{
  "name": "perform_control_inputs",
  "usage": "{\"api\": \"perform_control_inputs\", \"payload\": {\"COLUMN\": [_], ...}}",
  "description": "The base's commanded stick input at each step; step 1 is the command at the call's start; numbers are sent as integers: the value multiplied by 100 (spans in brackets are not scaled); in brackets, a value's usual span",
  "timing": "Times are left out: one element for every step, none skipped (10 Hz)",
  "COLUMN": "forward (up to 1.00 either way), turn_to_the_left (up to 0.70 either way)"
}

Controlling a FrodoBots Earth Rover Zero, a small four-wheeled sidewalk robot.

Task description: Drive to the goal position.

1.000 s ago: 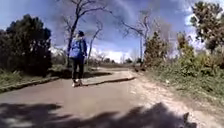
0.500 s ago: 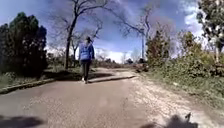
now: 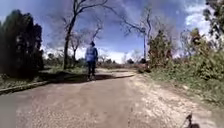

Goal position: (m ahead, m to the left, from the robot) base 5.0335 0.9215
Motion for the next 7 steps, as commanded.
{"api": "perform_control_inputs", "payload": {"forward": [100, 100, 100, 100, 100, 100, 100], "turn_to_the_left": [0, 0, 0, 0, 0, 0, 0]}}
